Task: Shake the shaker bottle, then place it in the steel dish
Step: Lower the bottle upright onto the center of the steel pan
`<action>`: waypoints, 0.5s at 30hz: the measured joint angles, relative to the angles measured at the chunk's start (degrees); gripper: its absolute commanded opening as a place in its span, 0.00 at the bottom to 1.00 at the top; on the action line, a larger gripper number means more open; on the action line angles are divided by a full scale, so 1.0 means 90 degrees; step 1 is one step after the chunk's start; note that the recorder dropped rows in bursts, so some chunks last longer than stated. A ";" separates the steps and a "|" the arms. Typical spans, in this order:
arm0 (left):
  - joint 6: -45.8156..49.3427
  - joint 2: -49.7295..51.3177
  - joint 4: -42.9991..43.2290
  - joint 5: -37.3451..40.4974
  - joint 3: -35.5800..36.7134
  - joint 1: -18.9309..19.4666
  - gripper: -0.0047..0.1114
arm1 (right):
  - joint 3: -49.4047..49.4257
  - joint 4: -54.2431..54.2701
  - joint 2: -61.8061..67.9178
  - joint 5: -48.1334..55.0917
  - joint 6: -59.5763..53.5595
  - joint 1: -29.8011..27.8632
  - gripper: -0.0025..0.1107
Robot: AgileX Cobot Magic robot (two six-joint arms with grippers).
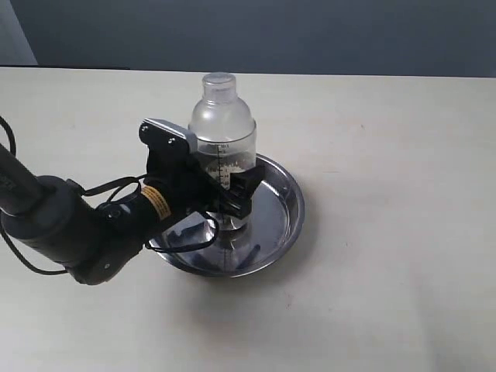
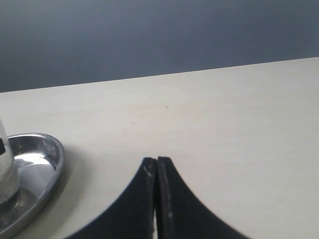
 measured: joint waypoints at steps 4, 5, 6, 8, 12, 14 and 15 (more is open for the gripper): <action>0.0000 0.0000 0.0072 0.0000 0.0000 0.0000 0.04 | 0.0000 0.0000 0.0000 0.0000 0.0000 0.0000 0.01; 0.0000 0.0000 0.0120 -0.0011 0.0000 0.0014 0.04 | 0.0000 0.0000 0.0000 0.0000 0.0000 0.0000 0.01; 0.0000 0.0000 0.0155 -0.0011 0.0000 0.0024 0.04 | 0.0000 0.0000 0.0000 0.0000 0.0000 0.0000 0.01; 0.0000 0.0000 0.0263 -0.0011 0.0000 0.0030 0.04 | 0.0000 0.0000 0.0000 0.0000 0.0000 0.0000 0.01; 0.0000 0.0000 0.0442 -0.0023 0.0000 0.0030 0.17 | 0.0000 0.0000 0.0000 0.0000 0.0000 0.0000 0.01; 0.0000 0.0000 0.0559 -0.0036 0.0000 0.0030 0.29 | 0.0000 0.0000 0.0000 0.0000 0.0000 0.0000 0.01; 0.0000 0.0000 0.0614 -0.0036 0.0000 0.0030 0.37 | 0.0000 0.0000 0.0000 0.0000 0.0000 0.0000 0.01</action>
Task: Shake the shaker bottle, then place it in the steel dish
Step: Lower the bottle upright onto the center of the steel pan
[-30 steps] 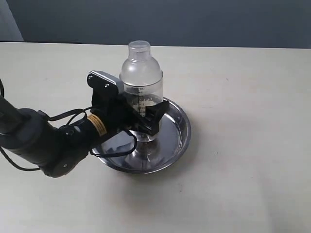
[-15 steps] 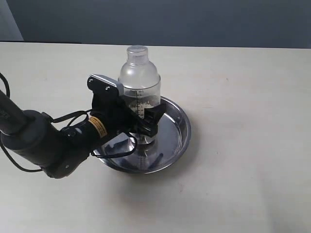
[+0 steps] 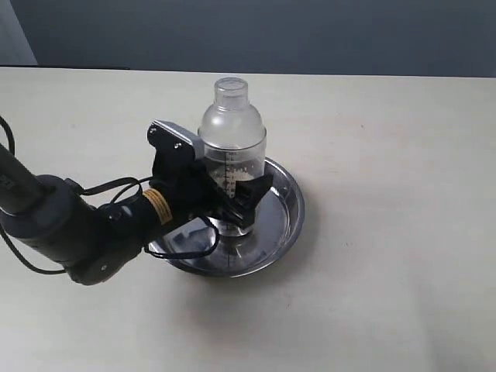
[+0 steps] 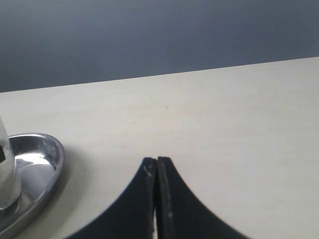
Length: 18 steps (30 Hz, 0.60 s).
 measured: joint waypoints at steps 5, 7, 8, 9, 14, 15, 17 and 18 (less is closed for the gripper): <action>0.0000 0.0000 0.0042 -0.0009 0.0000 0.0000 0.73 | 0.0000 0.0000 0.0000 0.0000 0.0000 0.0000 0.01; 0.0000 0.0000 -0.0022 -0.0009 0.0000 0.0000 0.84 | 0.0000 0.0000 0.0000 0.0000 0.0000 0.0000 0.01; 0.0000 0.0000 -0.0050 -0.0009 0.0000 0.0000 0.88 | 0.0000 0.0000 0.0000 0.0000 0.0000 0.0000 0.01; 0.0000 0.0000 -0.0068 -0.0009 0.0000 0.0000 0.91 | 0.0000 0.0000 0.0000 0.0000 0.0000 0.0000 0.01; 0.0000 0.0000 0.0001 -0.0167 0.0000 0.0000 0.95 | 0.0000 0.0000 0.0000 0.0000 0.0000 0.0000 0.01; 0.0000 0.0000 0.0048 -0.0204 0.0000 0.0000 0.95 | 0.0000 0.0000 0.0000 0.0000 0.0000 0.0000 0.01; 0.0000 0.0000 0.0118 -0.0266 0.0000 0.0000 0.95 | 0.0000 0.0000 0.0000 0.0000 0.0000 0.0000 0.01; 0.0000 0.0000 0.0146 -0.0266 0.0000 0.0000 0.95 | 0.0000 0.0000 0.0000 0.0000 0.0000 0.0000 0.01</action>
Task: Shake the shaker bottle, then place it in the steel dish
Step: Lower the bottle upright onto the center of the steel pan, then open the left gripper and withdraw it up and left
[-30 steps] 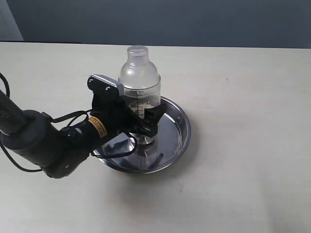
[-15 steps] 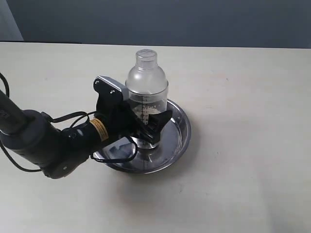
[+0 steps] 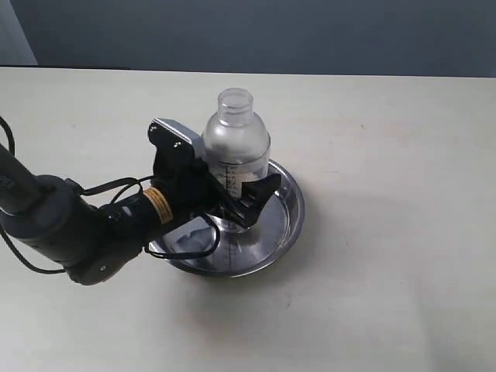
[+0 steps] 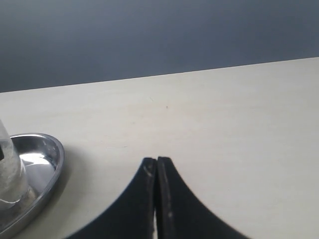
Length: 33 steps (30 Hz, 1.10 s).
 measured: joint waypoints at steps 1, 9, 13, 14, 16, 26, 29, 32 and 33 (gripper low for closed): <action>0.0000 0.0000 0.0014 0.0000 0.0000 0.0000 0.95 | 0.0000 0.0000 0.0000 0.0000 0.0000 0.0000 0.01; 0.0000 -0.0212 0.0055 0.0000 0.0000 0.0000 0.95 | 0.0000 0.0000 0.0000 0.0013 0.0000 0.0000 0.01; 0.0000 -0.0436 -0.0002 0.0043 0.0000 0.0000 0.95 | 0.0000 0.0000 0.0000 0.0013 0.0000 0.0000 0.01; 0.0000 -0.0491 -0.0018 0.0088 0.0000 0.0000 0.95 | 0.0000 0.0000 0.0000 0.0013 0.0000 0.0000 0.01; 0.0012 -0.0585 -0.0087 0.0188 0.0000 0.0000 0.95 | 0.0000 0.0000 0.0000 0.0013 0.0000 0.0000 0.01; 0.0533 -0.1472 -0.0391 0.0783 0.0011 0.0000 0.95 | 0.0000 0.0000 0.0000 0.0013 0.0000 0.0000 0.01; 0.0712 -0.1779 -0.0383 0.1059 0.0011 0.0000 0.94 | 0.0000 0.0000 0.0000 0.0013 0.0000 0.0000 0.01; 0.0783 -0.2134 -0.0383 0.1248 0.0011 0.0000 0.94 | 0.0000 0.0000 0.0000 0.0013 0.0000 0.0000 0.01; 0.0784 -0.2351 -0.0383 0.1305 0.0011 0.0000 0.93 | 0.0000 0.0000 0.0000 0.0013 0.0000 0.0000 0.01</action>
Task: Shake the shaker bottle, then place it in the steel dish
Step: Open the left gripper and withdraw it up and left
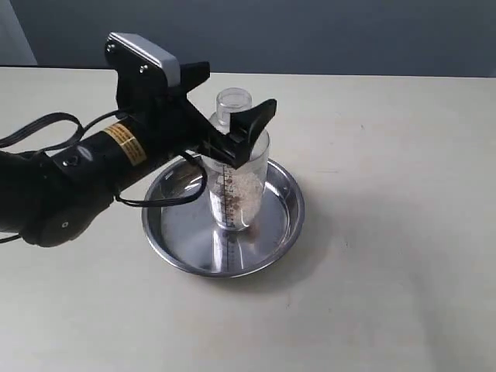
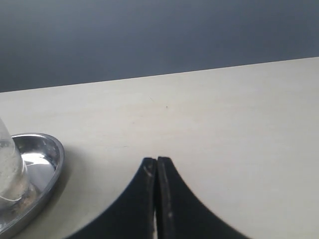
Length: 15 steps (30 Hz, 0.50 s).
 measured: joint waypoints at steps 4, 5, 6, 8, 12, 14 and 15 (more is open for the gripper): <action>0.0389 -0.1033 0.0000 0.0884 0.0000 0.0000 0.54 | 0.0000 0.0000 0.0000 0.0000 0.0000 0.0000 0.01; 0.0450 -0.1238 0.0000 0.1124 0.0000 0.0000 0.33 | 0.0000 0.0000 0.0000 0.0000 0.0000 0.0000 0.01; 0.0518 -0.1794 0.0000 0.1811 0.0000 0.0000 0.18 | 0.0000 0.0000 0.0000 0.0000 0.0000 0.0000 0.01; 0.0580 -0.2665 -0.0025 0.2856 0.0000 0.0000 0.05 | 0.0000 0.0000 0.0000 0.0000 0.0000 0.0000 0.01; 0.0906 -0.4078 -0.0109 0.4879 0.0013 0.0000 0.04 | 0.0000 0.0000 0.0000 0.0000 0.0000 0.0000 0.01; 0.0936 -0.4766 -0.0206 0.5477 0.0205 0.0000 0.04 | 0.0000 0.0000 0.0000 0.0000 0.0000 0.0000 0.01; 0.0951 -0.5291 -0.0347 0.5522 0.0510 0.0000 0.04 | 0.0000 0.0000 0.0000 0.0000 0.0000 0.0000 0.01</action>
